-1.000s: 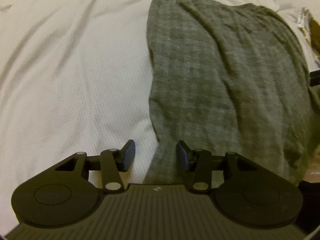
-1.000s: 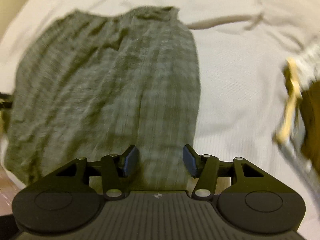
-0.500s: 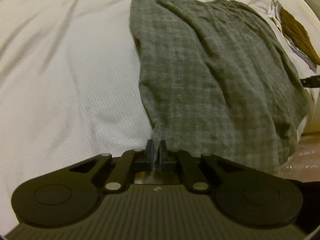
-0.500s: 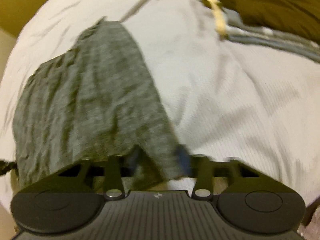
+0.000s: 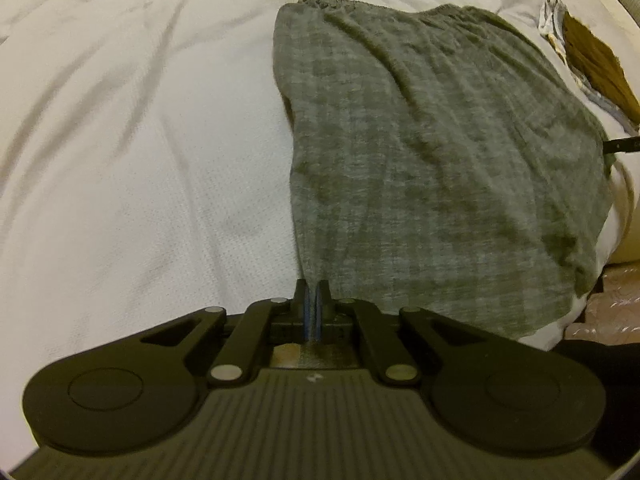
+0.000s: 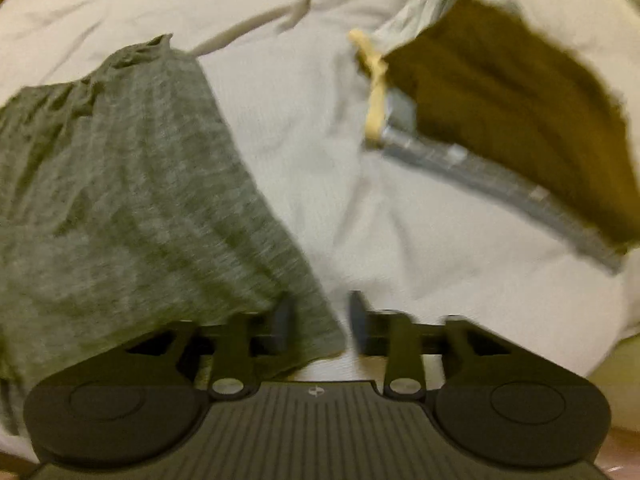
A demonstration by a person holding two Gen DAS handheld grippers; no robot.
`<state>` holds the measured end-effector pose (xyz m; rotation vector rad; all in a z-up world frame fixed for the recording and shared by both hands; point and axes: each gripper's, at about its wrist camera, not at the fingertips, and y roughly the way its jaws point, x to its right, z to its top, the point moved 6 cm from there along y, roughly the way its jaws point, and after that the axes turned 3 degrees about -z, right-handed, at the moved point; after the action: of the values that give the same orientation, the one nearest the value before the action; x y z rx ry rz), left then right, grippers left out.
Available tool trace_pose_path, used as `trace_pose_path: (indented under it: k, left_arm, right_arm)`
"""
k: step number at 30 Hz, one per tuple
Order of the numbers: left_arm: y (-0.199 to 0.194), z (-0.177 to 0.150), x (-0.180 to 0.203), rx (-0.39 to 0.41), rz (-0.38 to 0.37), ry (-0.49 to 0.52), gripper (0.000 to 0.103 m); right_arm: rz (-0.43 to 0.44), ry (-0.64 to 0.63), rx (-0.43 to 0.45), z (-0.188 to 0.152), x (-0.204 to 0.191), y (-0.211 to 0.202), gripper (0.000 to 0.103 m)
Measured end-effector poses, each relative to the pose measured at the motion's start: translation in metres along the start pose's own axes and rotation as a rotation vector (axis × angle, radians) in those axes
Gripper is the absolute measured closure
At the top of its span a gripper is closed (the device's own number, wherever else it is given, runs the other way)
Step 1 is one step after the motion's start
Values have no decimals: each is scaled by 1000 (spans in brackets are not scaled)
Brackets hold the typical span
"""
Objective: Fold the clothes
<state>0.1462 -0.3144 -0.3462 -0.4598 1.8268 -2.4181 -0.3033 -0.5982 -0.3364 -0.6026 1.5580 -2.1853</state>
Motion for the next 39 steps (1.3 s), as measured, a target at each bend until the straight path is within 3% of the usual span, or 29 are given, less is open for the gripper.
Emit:
trace_pose_path:
  k: [5,9,15,20,23,25,30,32,34,35,36,37,39]
  left_arm:
    - [-18,3,-16,2,6,33,94]
    - [-25,13,-34,30,-24,53,85]
    - [-5,47,-44,86,-121,222,83]
    - [-12,65,-62,123,-85,446,71]
    - [-19,69,-84,132,-79,457,71]
    - [-22,69,-99,134,-76,447,71]
    - [-27,57,-120,137,-69,422,71]
    - [-27,52,-123,135,-71,420,71]
    - [-28,52,-124,137,-68,448,71]
    - [-27,54,-122,142,-65,471,70]
    - [-26,56,-121,147,-62,494,68]
    - [-25,59,-120,153,-58,520,67]
    - [-21,70,-114,172,-30,619,61]
  right_arm:
    - [-70,-78,102,6,-27,-33,62]
    - [-18,-95,176,3,-77,-71,60]
    - [194,-159,212,-33,-220,-107,55]
    - [364,-295,202,-66,-361,-114,55]
    - [404,-398,209,-76,-437,-109,48]
    - [353,-442,231,-76,-474,-98,38]
    - [230,-359,119,-67,-505,-53,37]
    - [172,-353,120,-63,-503,-44,46]
    - [121,-326,114,-56,-493,-38,79]
    - [117,-318,108,-53,-486,-39,86]
    - [114,-310,103,-50,-480,-40,103]
    - [112,-302,97,-48,-473,-40,101]
    - [200,-284,105,-43,-468,-52,98]
